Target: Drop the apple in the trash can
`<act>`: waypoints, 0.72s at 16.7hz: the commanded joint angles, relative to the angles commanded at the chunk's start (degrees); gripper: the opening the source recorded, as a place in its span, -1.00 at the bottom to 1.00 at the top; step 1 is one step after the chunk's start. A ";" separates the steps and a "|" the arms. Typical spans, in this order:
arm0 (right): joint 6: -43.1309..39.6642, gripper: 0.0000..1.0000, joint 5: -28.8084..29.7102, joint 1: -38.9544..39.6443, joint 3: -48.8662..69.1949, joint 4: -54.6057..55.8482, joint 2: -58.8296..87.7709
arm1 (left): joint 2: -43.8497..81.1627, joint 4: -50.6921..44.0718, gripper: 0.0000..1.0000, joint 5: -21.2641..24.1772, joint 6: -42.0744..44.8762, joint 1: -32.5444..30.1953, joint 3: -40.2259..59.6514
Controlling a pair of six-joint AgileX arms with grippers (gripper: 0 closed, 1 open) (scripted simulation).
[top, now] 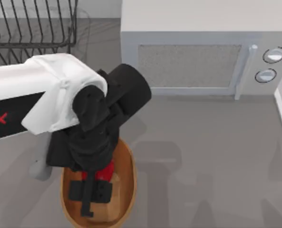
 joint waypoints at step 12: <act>0.00 1.00 0.00 0.00 0.00 0.00 0.00 | 0.00 0.00 1.00 0.00 0.00 0.00 0.00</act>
